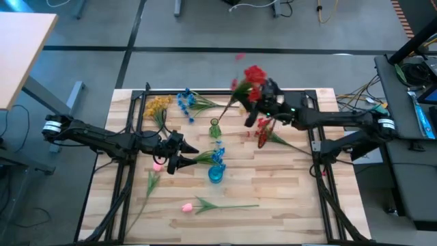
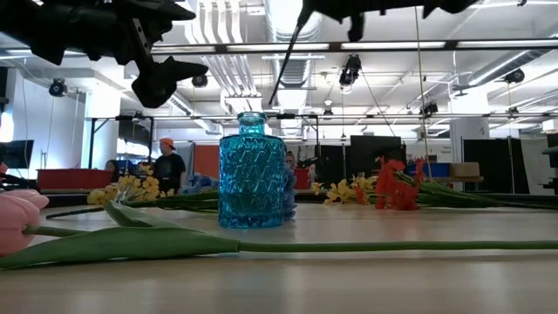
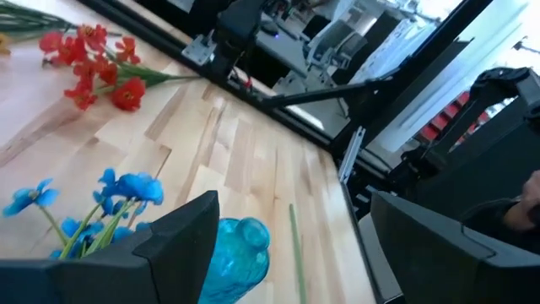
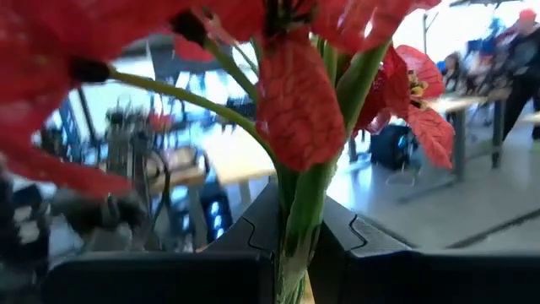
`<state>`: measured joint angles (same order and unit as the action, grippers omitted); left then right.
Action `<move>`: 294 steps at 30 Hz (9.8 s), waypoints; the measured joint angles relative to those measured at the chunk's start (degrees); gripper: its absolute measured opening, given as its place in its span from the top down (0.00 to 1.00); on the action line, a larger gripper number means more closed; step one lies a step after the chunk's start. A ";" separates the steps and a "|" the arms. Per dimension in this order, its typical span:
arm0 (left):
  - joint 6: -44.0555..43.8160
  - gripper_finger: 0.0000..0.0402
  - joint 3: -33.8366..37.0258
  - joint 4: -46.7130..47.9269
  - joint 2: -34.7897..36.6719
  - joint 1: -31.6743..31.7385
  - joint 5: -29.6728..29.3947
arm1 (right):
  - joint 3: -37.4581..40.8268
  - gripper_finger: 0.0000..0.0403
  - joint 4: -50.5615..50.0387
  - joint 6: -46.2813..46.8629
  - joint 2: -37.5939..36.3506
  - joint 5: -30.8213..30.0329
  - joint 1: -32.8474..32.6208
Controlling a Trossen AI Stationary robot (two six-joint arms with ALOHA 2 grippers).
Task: Sort flowers into vase by color
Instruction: Put the bottom red flowers into the green vase, then put the left yellow flowers into the blue vase
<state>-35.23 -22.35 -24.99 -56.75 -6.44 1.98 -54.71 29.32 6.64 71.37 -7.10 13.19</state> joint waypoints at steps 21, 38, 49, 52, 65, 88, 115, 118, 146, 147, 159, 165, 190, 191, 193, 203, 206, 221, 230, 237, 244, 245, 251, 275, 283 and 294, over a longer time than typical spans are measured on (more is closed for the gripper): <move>-3.36 0.27 0.00 6.11 12.90 0.00 -0.02 | -7.25 0.93 -3.51 -6.77 9.82 -0.59 0.11; -3.29 0.27 0.00 6.23 13.76 0.00 -0.07 | -7.03 0.93 -3.35 -7.71 14.74 -0.57 0.11; -3.27 0.27 -0.01 6.23 13.73 0.00 -0.09 | -7.03 0.93 -2.90 -6.57 18.49 -0.52 0.15; -3.25 0.27 0.00 6.27 13.73 0.00 -0.09 | -7.03 0.93 -2.83 -6.16 18.73 -0.52 0.15; -3.25 0.27 0.00 6.32 13.73 0.00 -0.09 | -7.03 0.77 -3.51 -3.66 18.60 -0.39 0.20; -6.23 0.27 -0.02 12.13 13.66 -0.02 -4.45 | -7.03 0.23 -22.35 -1.70 12.09 -0.35 0.20; -32.81 0.29 -0.02 52.97 12.19 16.88 -30.07 | -7.03 0.18 -38.93 0.79 2.76 0.07 -2.53; -34.47 0.31 -0.18 52.73 8.45 19.32 -30.08 | -7.03 0.18 -38.94 0.18 2.76 0.07 -3.29; -35.25 0.32 -17.57 69.38 -27.09 32.68 -28.46 | -7.00 0.18 -45.96 0.06 1.06 5.87 -6.45; -34.97 0.32 -17.56 69.29 -27.70 33.05 -28.46 | -7.00 0.18 -46.21 0.06 0.87 5.74 -6.45; -32.30 0.33 -17.44 65.02 -32.00 35.14 -28.81 | -7.00 0.18 -46.64 0.01 -2.88 5.62 -6.71; -32.31 0.40 -17.46 64.50 -32.15 35.26 -28.61 | -7.00 0.18 -46.86 0.22 -3.30 5.60 -6.71; -30.07 0.99 -17.33 64.22 -32.26 35.43 -29.64 | -7.00 0.18 -47.10 0.78 -3.28 5.60 -6.71; -29.86 0.99 -17.33 64.23 -32.26 35.43 -29.67 | -7.00 0.18 -47.10 0.88 -3.28 5.60 -6.71; -29.67 0.99 -17.33 64.65 -32.09 35.43 -29.71 | -7.00 0.18 -47.12 0.98 -3.28 5.60 -6.71; -27.41 0.99 -17.31 66.61 -22.17 33.66 -31.22 | -7.00 0.19 -47.14 0.95 -3.25 5.58 -6.71; -26.74 0.99 -17.31 66.62 -16.20 32.73 -33.04 | -7.00 0.19 -47.12 0.92 -3.25 5.58 -6.71; -12.01 1.00 -18.86 56.07 11.18 28.99 -40.19 | -7.00 0.19 -47.08 0.89 -3.25 5.55 -6.70; 4.48 1.00 -19.97 37.78 18.20 14.79 -52.44 | -7.00 0.19 -47.08 0.93 -3.25 5.57 -6.71; 25.53 1.00 -20.48 20.51 17.61 1.94 -51.21 | -7.00 0.19 -47.08 1.22 -3.23 5.58 -6.71; 41.36 1.00 -20.20 2.29 13.07 -11.02 -49.01 | -7.00 0.19 -47.09 1.26 -3.23 5.58 -6.70; 43.40 1.00 -20.20 0.43 12.42 -12.71 -48.98 | -7.00 0.19 -47.08 1.26 -3.23 5.58 -6.70; 49.36 1.00 -20.20 -3.13 7.76 -20.41 -38.75 | -7.00 0.19 -47.08 1.28 -3.23 5.58 -6.71; 46.83 1.00 -14.84 -64.77 -43.45 -18.95 -23.51 | -7.00 0.19 -48.91 3.08 -3.76 5.62 -7.48; 49.49 1.00 -16.05 -65.12 -46.13 -17.97 -24.10 | -7.00 0.19 -48.88 4.04 -3.78 5.64 -8.96; 44.99 1.00 -9.90 -64.91 -44.70 -12.31 -23.96 | -7.00 0.19 -48.76 4.30 -3.82 5.62 -9.94</move>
<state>9.76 -32.25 -89.91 -101.45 -18.74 -21.98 -61.71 -19.44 10.94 67.55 -1.48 3.25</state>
